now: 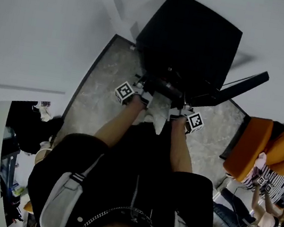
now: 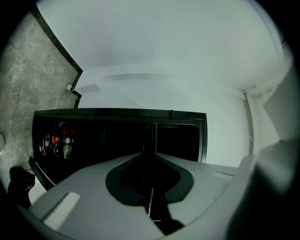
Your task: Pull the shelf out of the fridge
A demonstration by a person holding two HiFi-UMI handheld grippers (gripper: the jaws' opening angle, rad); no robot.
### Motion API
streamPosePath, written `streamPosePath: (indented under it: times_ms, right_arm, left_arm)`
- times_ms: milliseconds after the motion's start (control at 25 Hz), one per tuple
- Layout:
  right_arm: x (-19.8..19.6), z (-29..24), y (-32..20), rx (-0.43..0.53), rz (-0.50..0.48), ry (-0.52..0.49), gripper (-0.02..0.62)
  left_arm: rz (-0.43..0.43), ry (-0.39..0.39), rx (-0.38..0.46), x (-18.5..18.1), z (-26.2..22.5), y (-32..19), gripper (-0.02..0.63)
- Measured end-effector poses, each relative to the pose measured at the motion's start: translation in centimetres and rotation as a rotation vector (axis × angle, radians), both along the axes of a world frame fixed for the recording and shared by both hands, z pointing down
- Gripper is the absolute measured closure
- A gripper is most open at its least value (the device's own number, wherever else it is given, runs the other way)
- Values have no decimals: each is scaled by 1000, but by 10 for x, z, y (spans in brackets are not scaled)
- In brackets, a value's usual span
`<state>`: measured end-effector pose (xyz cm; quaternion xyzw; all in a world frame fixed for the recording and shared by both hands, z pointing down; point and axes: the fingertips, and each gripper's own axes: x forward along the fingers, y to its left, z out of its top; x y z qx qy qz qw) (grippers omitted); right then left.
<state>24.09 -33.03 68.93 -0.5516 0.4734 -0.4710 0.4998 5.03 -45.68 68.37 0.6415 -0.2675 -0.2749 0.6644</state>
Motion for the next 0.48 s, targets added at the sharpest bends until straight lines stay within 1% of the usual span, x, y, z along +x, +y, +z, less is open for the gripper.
streamPosePath:
  times_ms: [120, 320, 480]
  right_arm:
    - [-3, -1, 7, 3, 1, 0, 572]
    - [-5, -5, 17, 4, 7, 11, 574]
    - [-6, -3, 18, 11, -2, 4, 574]
  left_arm:
    - [-1, 0, 22, -4, -1, 6, 583]
    - [-18, 31, 4, -8, -4, 17, 583]
    - [-18, 39, 6, -9, -3, 19, 583]
